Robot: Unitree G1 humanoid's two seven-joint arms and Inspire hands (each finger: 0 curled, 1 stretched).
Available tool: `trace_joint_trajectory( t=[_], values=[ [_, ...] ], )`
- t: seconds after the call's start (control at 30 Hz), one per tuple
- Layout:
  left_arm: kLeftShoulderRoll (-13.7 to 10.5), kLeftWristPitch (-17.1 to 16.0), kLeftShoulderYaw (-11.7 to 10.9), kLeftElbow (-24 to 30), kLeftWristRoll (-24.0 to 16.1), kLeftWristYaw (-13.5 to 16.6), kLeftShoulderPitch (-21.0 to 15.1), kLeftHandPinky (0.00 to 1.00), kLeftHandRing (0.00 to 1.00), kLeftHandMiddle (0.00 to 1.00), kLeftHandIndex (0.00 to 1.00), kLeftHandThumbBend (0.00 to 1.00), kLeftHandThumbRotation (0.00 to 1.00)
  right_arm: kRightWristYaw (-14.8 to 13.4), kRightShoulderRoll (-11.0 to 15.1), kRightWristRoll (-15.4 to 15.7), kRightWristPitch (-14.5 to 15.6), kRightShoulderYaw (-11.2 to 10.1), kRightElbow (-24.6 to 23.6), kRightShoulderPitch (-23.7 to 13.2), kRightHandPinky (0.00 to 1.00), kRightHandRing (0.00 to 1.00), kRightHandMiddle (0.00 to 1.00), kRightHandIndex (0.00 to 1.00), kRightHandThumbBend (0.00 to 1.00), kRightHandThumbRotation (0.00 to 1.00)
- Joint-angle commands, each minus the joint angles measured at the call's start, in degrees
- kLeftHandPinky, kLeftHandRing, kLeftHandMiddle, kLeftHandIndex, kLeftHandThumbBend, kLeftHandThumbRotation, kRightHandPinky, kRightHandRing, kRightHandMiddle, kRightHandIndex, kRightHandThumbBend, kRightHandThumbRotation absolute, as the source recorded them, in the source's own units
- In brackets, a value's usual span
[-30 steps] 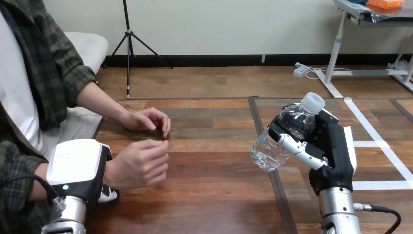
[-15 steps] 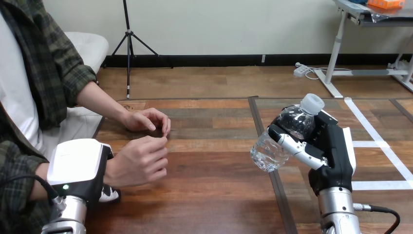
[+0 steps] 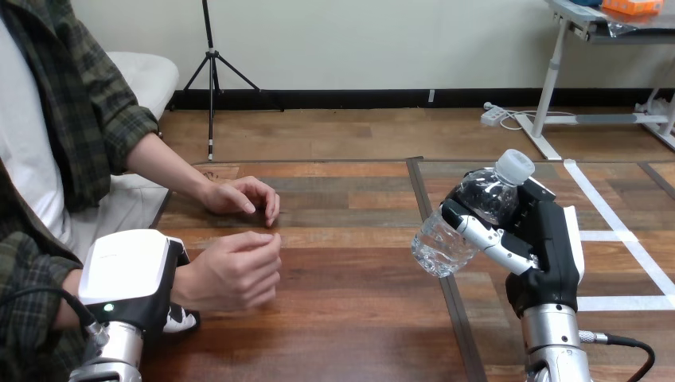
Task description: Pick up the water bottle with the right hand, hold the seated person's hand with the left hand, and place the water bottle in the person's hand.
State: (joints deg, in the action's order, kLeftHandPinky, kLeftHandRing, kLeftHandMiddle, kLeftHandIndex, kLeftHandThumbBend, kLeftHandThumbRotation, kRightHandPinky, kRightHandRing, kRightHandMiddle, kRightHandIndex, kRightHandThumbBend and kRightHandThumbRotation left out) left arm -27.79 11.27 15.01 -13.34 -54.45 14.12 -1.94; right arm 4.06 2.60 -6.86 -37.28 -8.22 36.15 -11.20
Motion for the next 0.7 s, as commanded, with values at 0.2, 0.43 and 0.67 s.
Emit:
trace_joint_trajectory(
  t=[0.2, 0.43, 0.67],
  values=[
    [-0.2, -0.3, 1.0, 0.3, 0.2, -0.5, -0.4, 0.34, 0.4, 0.46, 0.51, 0.81, 0.0, 0.4, 0.1, -0.9, -0.9, -0.3, -3.3, -4.6, 0.41, 0.45, 0.49, 0.51, 0.69, 0.0],
    [0.0, -0.7, 0.8, 0.4, 0.6, -0.3, -0.4, 0.32, 0.37, 0.43, 0.5, 0.8, 0.0, 0.0, 0.2, -0.3, -1.1, -0.3, -3.3, -4.8, 0.41, 0.45, 0.49, 0.51, 0.69, 0.0],
    [-0.1, -1.1, 0.7, 0.9, 0.9, -0.6, -0.4, 0.31, 0.37, 0.43, 0.5, 0.79, 0.0, -0.3, 0.2, -0.1, -1.1, -0.3, -3.2, -4.9, 0.41, 0.45, 0.49, 0.51, 0.68, 0.0]
  ],
)
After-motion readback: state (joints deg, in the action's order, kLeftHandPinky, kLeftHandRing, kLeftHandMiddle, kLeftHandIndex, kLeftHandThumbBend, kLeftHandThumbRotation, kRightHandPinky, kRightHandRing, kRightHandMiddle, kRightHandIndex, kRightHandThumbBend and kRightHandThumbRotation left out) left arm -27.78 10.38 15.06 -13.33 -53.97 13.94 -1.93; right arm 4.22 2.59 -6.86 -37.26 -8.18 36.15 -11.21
